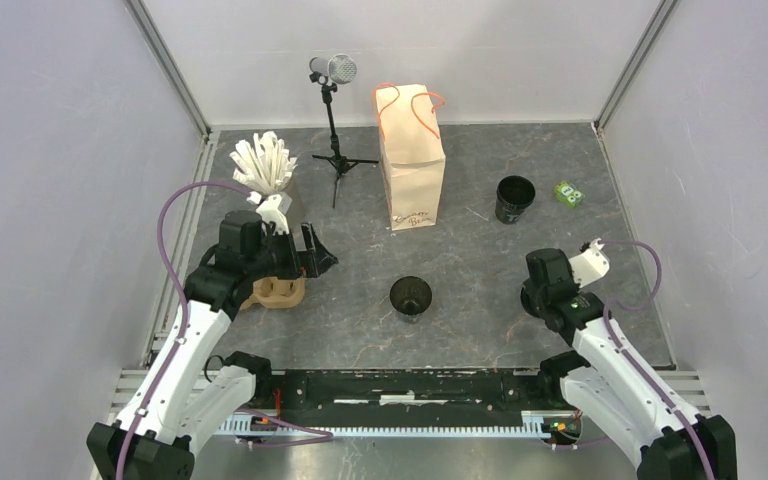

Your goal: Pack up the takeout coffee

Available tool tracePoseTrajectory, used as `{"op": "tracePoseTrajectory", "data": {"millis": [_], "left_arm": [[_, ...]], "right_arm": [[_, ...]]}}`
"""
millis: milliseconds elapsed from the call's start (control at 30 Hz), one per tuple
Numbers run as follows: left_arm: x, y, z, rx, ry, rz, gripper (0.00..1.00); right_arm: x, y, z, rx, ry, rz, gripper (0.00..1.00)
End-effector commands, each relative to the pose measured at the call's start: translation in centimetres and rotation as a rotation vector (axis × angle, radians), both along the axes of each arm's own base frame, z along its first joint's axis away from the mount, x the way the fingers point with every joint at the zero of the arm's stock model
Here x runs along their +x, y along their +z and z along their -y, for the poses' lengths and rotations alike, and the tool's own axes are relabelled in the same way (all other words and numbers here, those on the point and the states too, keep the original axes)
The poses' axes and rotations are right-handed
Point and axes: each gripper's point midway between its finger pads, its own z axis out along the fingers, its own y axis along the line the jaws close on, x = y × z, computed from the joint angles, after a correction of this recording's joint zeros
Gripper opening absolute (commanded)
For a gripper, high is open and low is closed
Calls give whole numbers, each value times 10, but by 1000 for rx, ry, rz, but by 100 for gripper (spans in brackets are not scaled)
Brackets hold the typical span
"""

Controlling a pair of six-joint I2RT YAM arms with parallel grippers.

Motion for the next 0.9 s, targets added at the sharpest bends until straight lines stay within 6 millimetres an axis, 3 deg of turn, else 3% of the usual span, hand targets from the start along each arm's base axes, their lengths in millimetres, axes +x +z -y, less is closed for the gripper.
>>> {"op": "tracePoseTrajectory", "data": {"millis": [0,133,233,333,500,567,633,867], "left_arm": [[0,1,1,10,-25,23,100],[0,1,1,10,-27,21,100],[0,0,1,9,-29,15,100],[0,0,2,8,-31,11,100],[0,0,2,7,-31,11,100],[-1,-1,2,7,-32,8,100],[-1,0,2,6,-32,11,100],[-1,0,2,5,-32,14,100]], "right_arm": [[7,19,2,-38,30,47,9],[13,28,0,-104,130,82,13],[14,30,-3,-146,210,117,2],[14,26,-8,-171,285,121,1],[6,7,-12,-172,337,40,4],[2,4,-9,-174,313,13,10],[2,6,-7,-181,305,3,17],[4,20,-4,-206,309,35,23]]}}
